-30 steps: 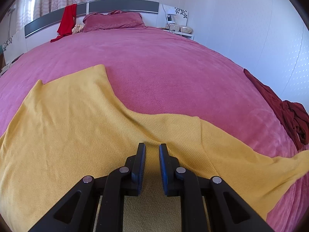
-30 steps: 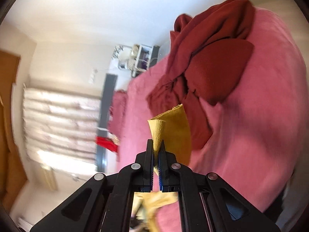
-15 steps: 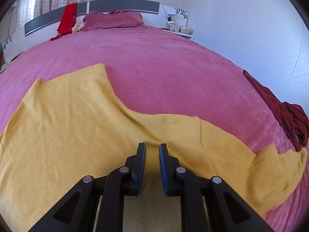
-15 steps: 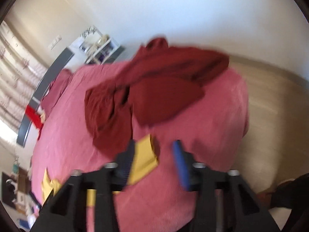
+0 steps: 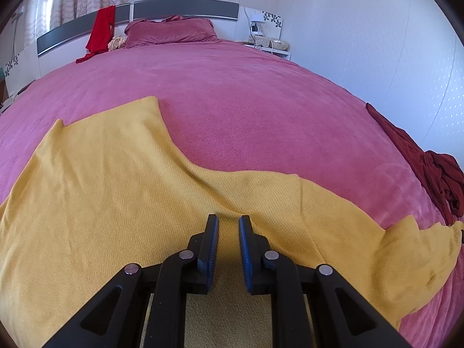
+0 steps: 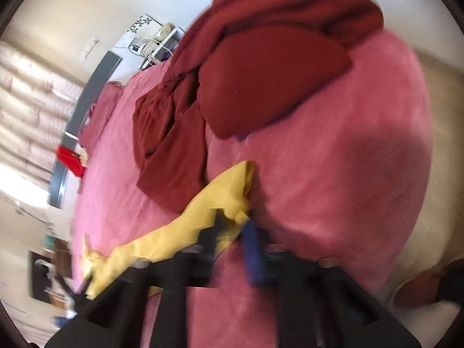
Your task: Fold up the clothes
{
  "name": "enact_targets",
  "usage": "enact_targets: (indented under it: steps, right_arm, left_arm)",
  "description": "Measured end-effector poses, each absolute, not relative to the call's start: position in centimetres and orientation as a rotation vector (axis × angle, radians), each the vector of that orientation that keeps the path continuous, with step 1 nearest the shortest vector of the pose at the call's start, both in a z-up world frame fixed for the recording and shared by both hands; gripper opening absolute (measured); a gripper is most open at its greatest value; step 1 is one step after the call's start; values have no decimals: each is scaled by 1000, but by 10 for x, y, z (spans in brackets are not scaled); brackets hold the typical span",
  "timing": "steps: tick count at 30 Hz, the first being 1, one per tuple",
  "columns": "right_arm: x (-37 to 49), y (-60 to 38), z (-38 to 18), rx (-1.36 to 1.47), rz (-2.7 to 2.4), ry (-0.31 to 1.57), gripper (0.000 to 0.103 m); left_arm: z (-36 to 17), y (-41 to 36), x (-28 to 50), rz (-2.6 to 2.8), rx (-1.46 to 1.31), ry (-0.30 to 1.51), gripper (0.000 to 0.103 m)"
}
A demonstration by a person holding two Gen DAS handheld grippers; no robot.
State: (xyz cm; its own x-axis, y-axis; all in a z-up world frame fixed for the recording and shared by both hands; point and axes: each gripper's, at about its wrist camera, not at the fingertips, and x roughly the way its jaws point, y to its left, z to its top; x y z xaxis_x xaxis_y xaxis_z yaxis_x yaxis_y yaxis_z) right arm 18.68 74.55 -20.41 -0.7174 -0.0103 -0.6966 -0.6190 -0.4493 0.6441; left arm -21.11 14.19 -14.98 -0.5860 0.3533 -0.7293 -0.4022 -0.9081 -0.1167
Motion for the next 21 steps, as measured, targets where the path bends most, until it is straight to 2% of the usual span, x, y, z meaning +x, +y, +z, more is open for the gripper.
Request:
enact_targets:
  steps: [4,6,9,12,17,21]
  right_arm:
    - [218,752,-189,-667,2207,1593,9]
    - [232,752,-171,-579,2217,1611,9]
    - [249,752,-148,-532,2232,1538,9]
    - [252,755,-163,-609,2159,1495,9]
    - [247,755,-216,-685,1994,1612,9]
    - [254,745,-197,-552,1982,1714,9]
  left_arm:
    - [-149,143,-211,2474,-1118,96,14]
    - [-149,143,-211,2474,-1118,97,14]
    - [-149,143,-210,2473,-1118,93,14]
    - [-150,142,-210,2472,-1118,90,14]
    - [-148,142,-212,2464,-1127,84,14]
    - [-136,117,-214,2405,-1171,-128,14]
